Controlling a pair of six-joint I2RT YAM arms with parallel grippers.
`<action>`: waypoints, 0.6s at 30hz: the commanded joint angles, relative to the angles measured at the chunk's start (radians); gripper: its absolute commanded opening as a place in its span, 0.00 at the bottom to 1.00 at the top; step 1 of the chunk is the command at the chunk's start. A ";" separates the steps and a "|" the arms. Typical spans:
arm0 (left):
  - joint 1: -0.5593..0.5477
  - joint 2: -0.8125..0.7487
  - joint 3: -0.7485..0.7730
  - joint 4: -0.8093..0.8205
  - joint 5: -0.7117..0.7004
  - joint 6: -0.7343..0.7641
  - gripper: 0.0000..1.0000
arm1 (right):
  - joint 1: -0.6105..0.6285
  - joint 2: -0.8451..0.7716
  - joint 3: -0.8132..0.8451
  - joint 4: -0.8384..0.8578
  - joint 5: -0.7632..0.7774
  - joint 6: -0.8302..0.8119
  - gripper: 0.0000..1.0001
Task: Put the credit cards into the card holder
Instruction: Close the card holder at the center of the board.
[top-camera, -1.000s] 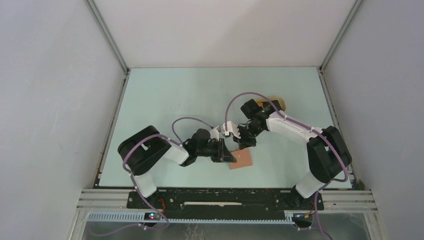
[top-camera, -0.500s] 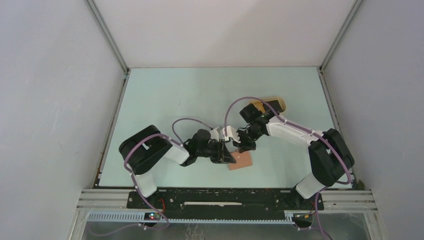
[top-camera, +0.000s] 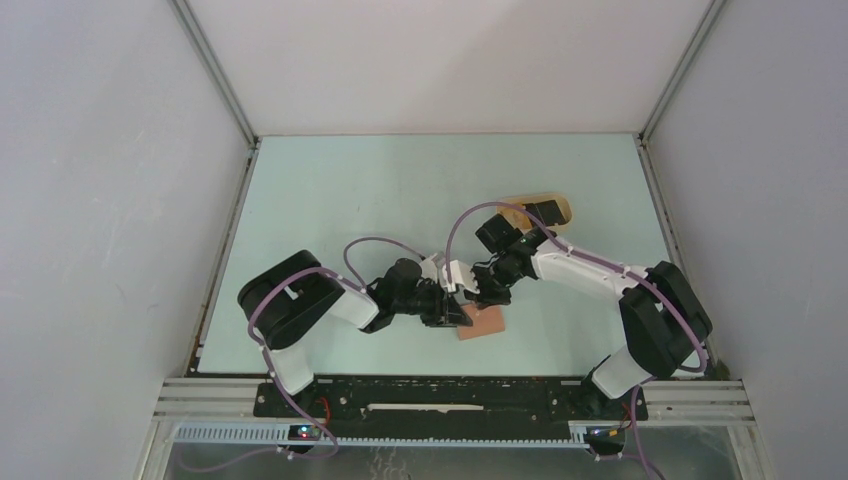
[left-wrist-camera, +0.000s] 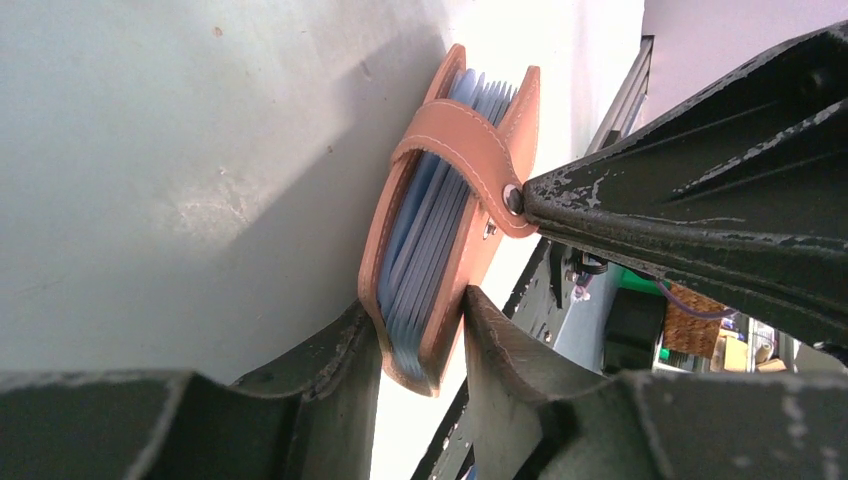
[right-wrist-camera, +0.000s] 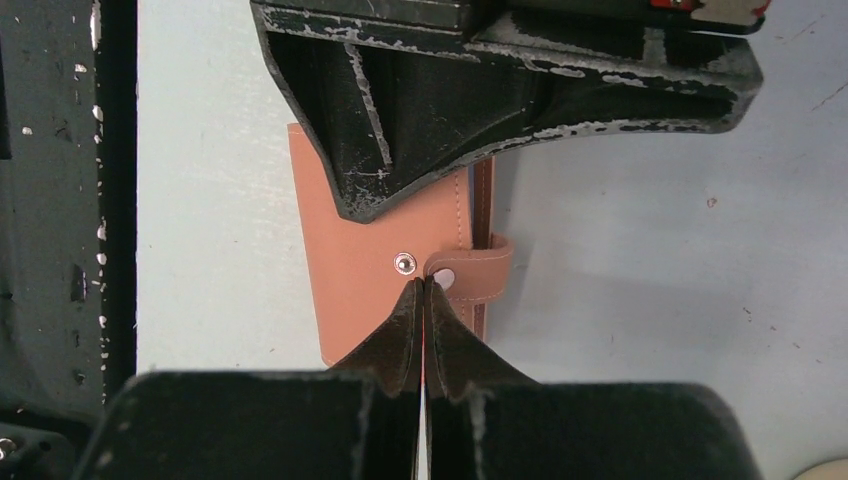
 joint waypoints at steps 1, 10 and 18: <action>0.013 0.020 0.002 -0.098 -0.115 0.020 0.40 | 0.023 -0.032 -0.015 -0.019 0.002 -0.015 0.00; 0.018 0.025 0.007 -0.121 -0.133 0.005 0.36 | 0.033 -0.053 -0.023 -0.036 -0.014 -0.028 0.00; 0.018 0.026 0.012 -0.140 -0.148 -0.001 0.33 | 0.054 -0.056 -0.037 -0.031 0.004 -0.025 0.00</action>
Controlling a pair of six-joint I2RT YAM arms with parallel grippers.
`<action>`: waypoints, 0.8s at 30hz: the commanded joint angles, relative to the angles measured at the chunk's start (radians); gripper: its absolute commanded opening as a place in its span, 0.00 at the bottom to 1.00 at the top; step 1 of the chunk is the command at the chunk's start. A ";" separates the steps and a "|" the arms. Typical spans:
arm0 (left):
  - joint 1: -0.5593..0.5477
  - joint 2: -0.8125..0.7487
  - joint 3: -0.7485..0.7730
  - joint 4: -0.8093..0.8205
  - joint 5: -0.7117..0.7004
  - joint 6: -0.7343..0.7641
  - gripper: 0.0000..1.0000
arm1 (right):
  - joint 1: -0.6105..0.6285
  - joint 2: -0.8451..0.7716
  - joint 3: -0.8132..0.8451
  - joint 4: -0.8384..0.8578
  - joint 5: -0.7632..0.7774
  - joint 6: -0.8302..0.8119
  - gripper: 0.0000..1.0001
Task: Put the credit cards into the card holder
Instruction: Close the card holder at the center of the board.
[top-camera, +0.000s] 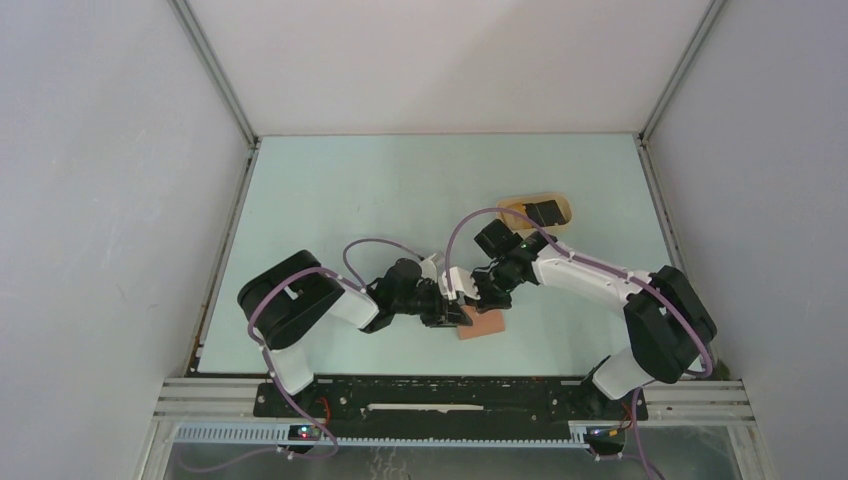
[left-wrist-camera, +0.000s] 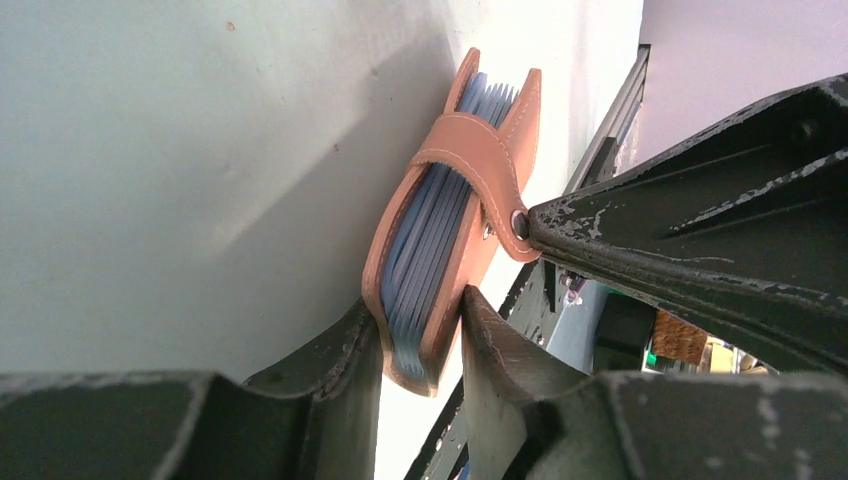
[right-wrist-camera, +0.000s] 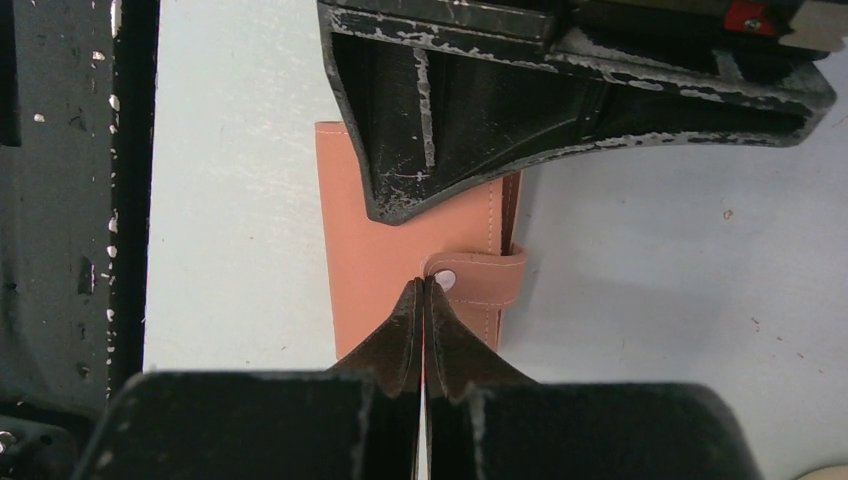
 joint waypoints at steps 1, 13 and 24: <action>0.016 0.027 0.012 -0.134 -0.142 0.028 0.33 | 0.027 -0.025 -0.011 -0.027 -0.010 -0.005 0.00; 0.016 0.028 0.012 -0.135 -0.138 0.030 0.32 | 0.039 -0.009 -0.010 -0.035 0.008 -0.007 0.00; 0.017 0.028 0.014 -0.135 -0.135 0.031 0.31 | 0.050 -0.013 -0.025 -0.042 0.022 -0.021 0.00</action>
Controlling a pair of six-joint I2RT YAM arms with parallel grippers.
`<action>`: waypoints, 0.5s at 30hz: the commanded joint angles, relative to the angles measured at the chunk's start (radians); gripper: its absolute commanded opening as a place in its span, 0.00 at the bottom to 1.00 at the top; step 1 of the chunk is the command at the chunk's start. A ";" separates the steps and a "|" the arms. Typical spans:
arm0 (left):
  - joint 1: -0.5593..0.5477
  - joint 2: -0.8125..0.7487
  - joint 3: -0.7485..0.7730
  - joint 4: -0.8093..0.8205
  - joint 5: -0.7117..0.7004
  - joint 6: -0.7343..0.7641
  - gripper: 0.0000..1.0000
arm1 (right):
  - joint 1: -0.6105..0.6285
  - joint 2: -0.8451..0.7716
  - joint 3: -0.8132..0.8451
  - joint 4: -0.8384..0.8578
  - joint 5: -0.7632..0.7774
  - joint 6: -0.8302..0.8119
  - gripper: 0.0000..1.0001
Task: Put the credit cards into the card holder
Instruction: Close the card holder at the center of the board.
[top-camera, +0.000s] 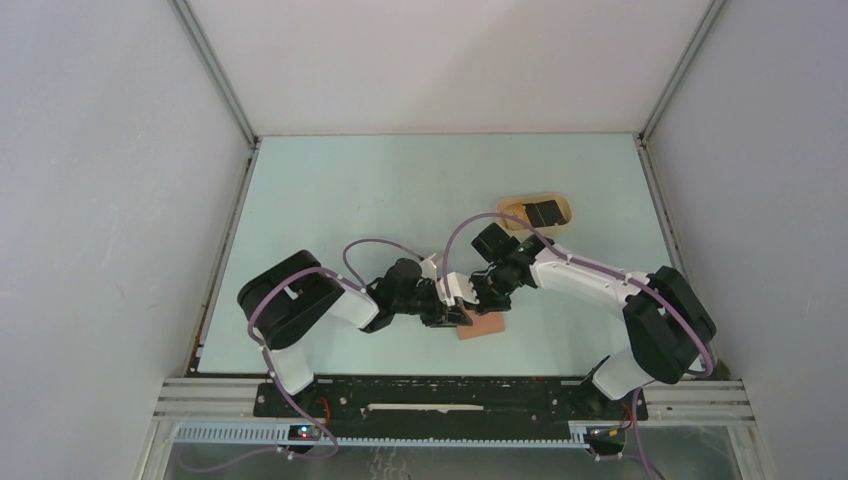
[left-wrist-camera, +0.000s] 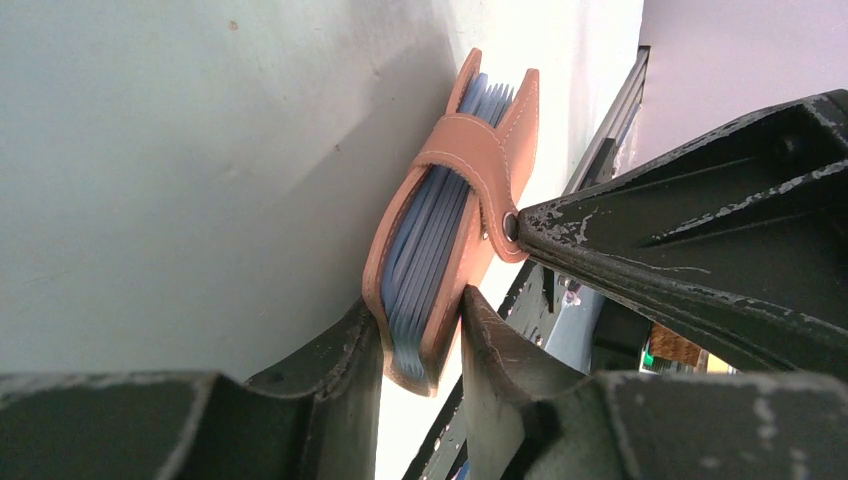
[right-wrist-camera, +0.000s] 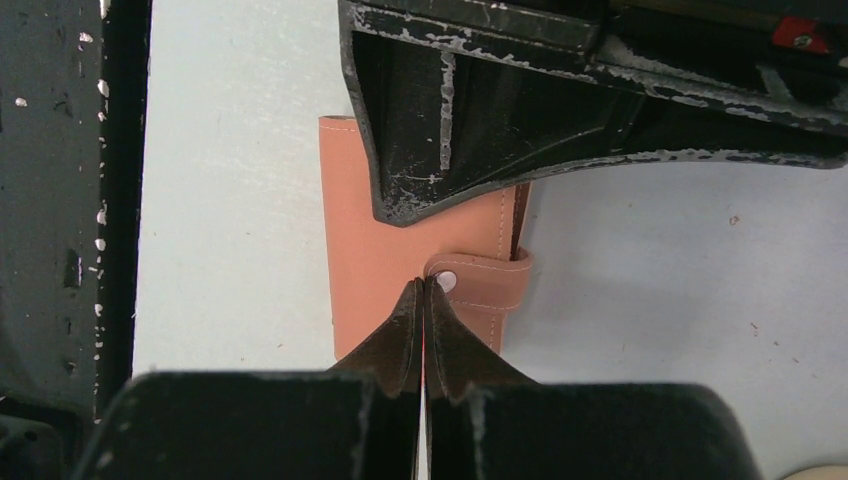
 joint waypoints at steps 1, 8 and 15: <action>0.016 0.028 0.012 -0.129 -0.136 0.038 0.31 | 0.023 -0.014 -0.016 -0.046 -0.016 -0.009 0.00; 0.015 0.029 0.012 -0.129 -0.135 0.038 0.30 | 0.029 -0.016 -0.016 -0.047 -0.016 -0.010 0.00; 0.015 0.030 0.012 -0.129 -0.134 0.038 0.30 | 0.036 -0.005 -0.016 -0.049 -0.003 -0.011 0.00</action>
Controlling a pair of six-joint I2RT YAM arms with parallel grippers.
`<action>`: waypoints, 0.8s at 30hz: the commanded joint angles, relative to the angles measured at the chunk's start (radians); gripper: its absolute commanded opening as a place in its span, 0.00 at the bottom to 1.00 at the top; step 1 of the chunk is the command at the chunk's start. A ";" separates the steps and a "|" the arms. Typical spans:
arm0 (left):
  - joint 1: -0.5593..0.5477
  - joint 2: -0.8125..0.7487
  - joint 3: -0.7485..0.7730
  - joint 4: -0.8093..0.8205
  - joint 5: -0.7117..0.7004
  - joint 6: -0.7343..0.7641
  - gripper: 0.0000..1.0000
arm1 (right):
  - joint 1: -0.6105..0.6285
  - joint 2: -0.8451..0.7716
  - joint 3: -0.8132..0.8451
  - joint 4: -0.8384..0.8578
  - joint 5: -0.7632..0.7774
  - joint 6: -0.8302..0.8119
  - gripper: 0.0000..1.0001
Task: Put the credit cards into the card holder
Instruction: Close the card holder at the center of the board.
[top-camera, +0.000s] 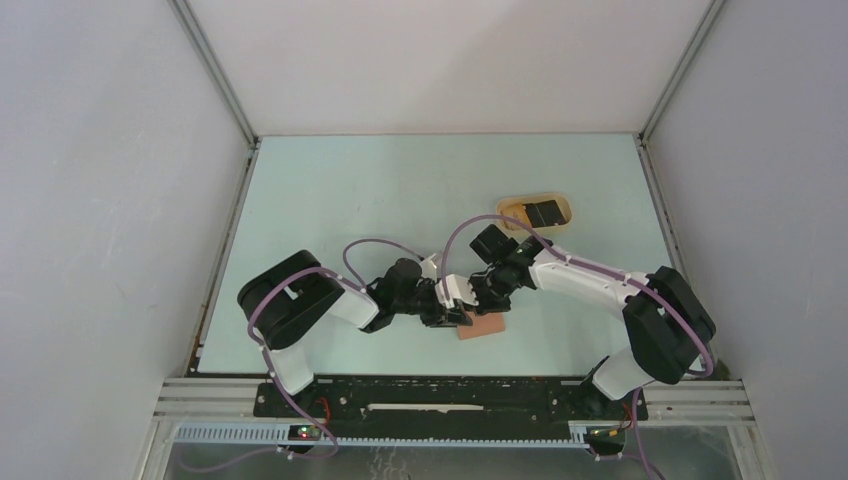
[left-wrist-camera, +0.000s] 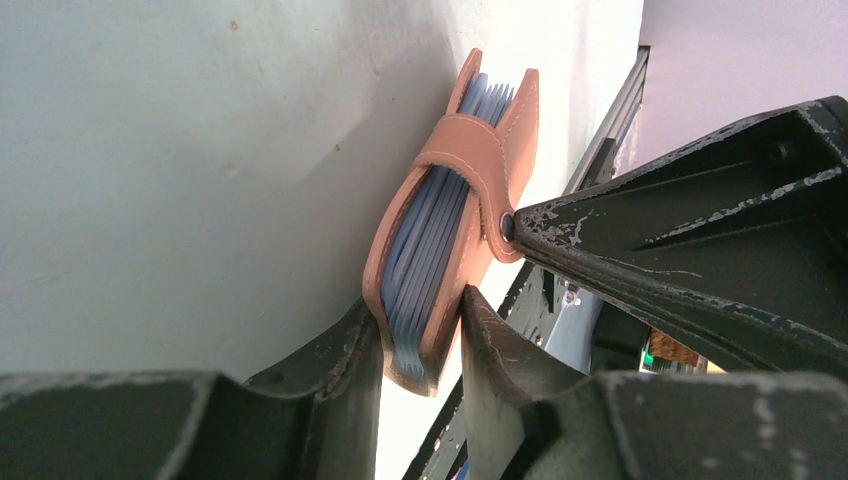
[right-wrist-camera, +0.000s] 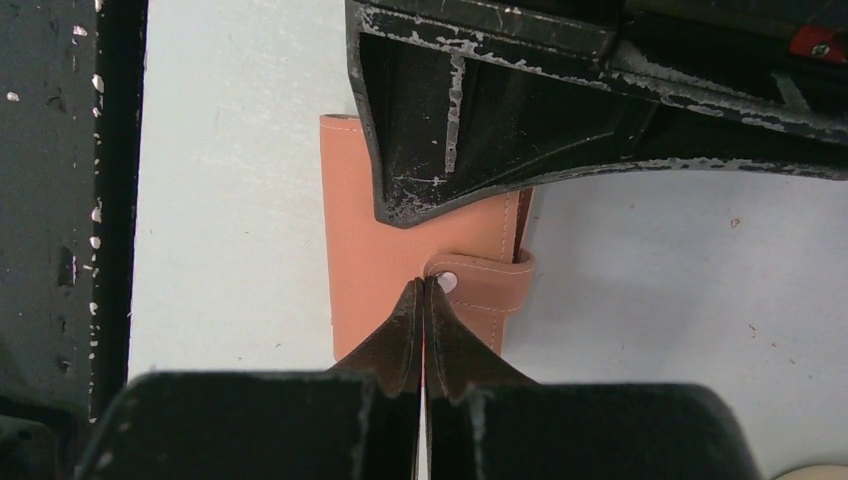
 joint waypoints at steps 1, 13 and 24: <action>0.016 0.030 0.013 -0.130 -0.136 0.038 0.30 | 0.026 -0.003 -0.011 -0.053 -0.019 -0.005 0.00; 0.015 0.030 0.013 -0.129 -0.133 0.040 0.29 | 0.045 0.026 -0.014 -0.050 0.014 0.001 0.00; 0.016 0.030 0.013 -0.126 -0.130 0.041 0.28 | 0.060 0.041 -0.022 -0.025 0.051 0.019 0.00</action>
